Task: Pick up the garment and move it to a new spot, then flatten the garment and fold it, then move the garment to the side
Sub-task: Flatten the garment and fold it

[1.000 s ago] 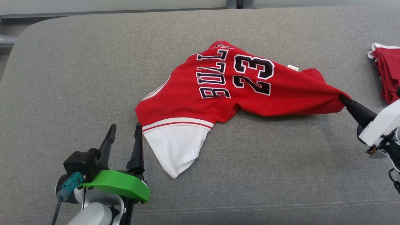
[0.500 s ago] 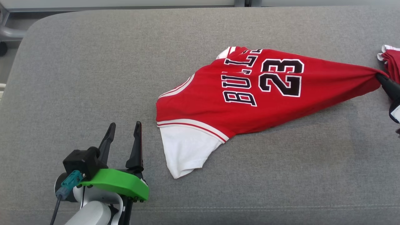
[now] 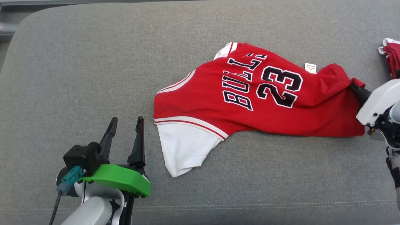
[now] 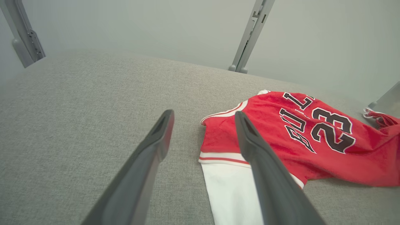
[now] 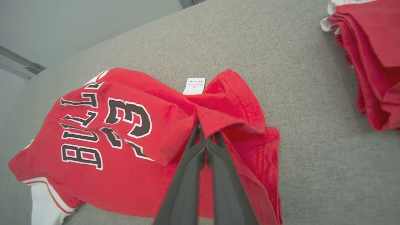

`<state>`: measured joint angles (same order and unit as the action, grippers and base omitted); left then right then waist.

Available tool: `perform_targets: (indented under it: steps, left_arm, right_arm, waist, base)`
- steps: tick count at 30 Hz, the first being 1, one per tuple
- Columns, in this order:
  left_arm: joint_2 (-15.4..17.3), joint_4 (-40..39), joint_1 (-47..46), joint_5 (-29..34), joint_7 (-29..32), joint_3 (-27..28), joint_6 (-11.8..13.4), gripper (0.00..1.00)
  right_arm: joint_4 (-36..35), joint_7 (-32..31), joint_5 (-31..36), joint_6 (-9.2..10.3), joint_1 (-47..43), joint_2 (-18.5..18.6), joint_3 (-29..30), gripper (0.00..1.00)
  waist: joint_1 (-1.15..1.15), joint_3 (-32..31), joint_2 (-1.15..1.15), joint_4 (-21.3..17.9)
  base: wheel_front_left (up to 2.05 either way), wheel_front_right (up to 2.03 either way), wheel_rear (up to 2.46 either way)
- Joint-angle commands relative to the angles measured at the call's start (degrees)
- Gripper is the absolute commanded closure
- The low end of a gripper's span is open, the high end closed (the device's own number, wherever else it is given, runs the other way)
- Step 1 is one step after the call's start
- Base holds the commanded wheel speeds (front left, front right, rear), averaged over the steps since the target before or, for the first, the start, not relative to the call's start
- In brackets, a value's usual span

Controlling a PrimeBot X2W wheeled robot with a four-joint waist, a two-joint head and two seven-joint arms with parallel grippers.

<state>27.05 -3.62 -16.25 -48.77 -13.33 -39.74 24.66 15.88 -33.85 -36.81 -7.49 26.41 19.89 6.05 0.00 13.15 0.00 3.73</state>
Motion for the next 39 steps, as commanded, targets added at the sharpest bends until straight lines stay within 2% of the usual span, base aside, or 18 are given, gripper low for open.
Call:
perform_targets:
  steps: [1, 2, 4, 5, 6, 10, 13, 20, 23, 31, 36, 39]
  left_arm:
    - [-0.3, 0.3, -1.2, 0.7, 0.2, -0.3, -0.5, 0.0]
    - [-0.3, 0.3, -1.2, 0.7, 0.2, -0.3, -0.5, 0.0]
    - [-0.6, 0.8, -1.5, 0.8, 0.3, -0.6, -0.5, 0.0]
    - [-0.6, 0.8, -1.5, 0.8, 0.3, -0.6, -0.5, 0.0]
    - [-0.7, 1.0, -1.6, 0.8, 0.2, -0.6, -0.6, 0.0]
    - [-0.8, 1.3, -1.2, 0.6, 0.1, -0.6, -0.4, 0.0]
    - [-0.8, 1.5, -0.4, 0.2, 0.1, -0.7, -0.4, 0.0]
    - [-1.0, 2.1, 0.5, -0.2, 0.3, -1.3, -0.7, 0.0]
    - [-1.2, 2.1, 0.7, -0.1, 0.5, -1.8, -0.7, 0.0]
    - [-1.8, 2.3, 0.8, 0.3, 1.2, -3.1, -1.0, 0.0]
    - [-1.8, 5.2, -1.7, -0.5, 1.8, -2.6, -2.3, 0.0]
    - [-2.1, 8.0, -5.0, 1.2, 3.4, -4.6, -3.8, 0.0]
  right_arm:
    - [4.1, 3.1, 2.9, 0.0, 3.0, -0.7, -1.0, 0.82]
    - [4.1, 3.1, 2.9, 0.0, 3.0, -0.7, -1.0, 0.82]
    - [10.4, 7.7, 5.4, 0.0, 6.7, -1.4, -2.7, 0.25]
    - [10.4, 7.7, 5.4, 0.0, 6.7, -1.4, -2.7, 0.25]
    - [12.2, 9.3, 6.1, 0.0, 7.7, -1.3, -3.3, 0.0]
    - [17.3, 13.7, 6.1, 0.0, 10.1, -0.7, -5.0, 0.0]
    - [18.3, 15.7, 4.3, 0.0, 10.2, 1.1, -6.2, 0.0]
    - [13.1, 20.2, -1.7, 0.0, 3.5, 5.6, -7.8, 0.0]
    - [10.5, 22.2, -4.3, 0.0, -1.5, 6.3, -7.4, 0.0]
    - [7.9, 27.2, -8.2, 0.0, -12.1, 3.3, -5.8, 0.0]
    - [6.7, 29.1, -8.8, 0.0, -14.0, 1.5, -6.8, 0.0]
    - [5.4, 29.6, -8.5, 0.0, -14.2, 1.4, -8.2, 0.0]
  waist:
    - [0.0, 1.0, 0.0, 0.1]
    - [0.0, 1.0, 0.0, 0.1]
    - [0.0, 1.4, 0.0, 0.2]
    - [0.0, 1.4, 0.0, 0.2]
    - [0.0, 1.4, 0.0, 0.1]
    - [0.0, 1.2, 0.0, -0.4]
    - [0.0, 0.7, 0.0, -1.4]
    - [0.0, -0.5, 0.0, -4.9]
    - [0.0, -0.6, 0.0, -6.2]
    - [0.0, -0.3, 0.0, -8.0]
    - [0.0, -0.8, 0.0, -9.0]
    - [0.0, -1.0, 0.0, -9.9]
  base:
    - [0.0, 0.0, 0.0]
    - [0.0, 0.0, 0.0]
    - [0.0, 0.0, 0.0]
    - [0.0, 0.0, 0.0]
    - [0.0, 0.0, 0.0]
    - [0.0, 0.0, 0.0]
    - [0.0, 0.0, 0.0]
    - [0.0, 0.0, 0.0]
    - [0.0, 0.0, 0.0]
    - [0.0, 0.0, 0.0]
    - [0.0, 0.0, 0.0]
    - [0.0, 0.0, 0.0]
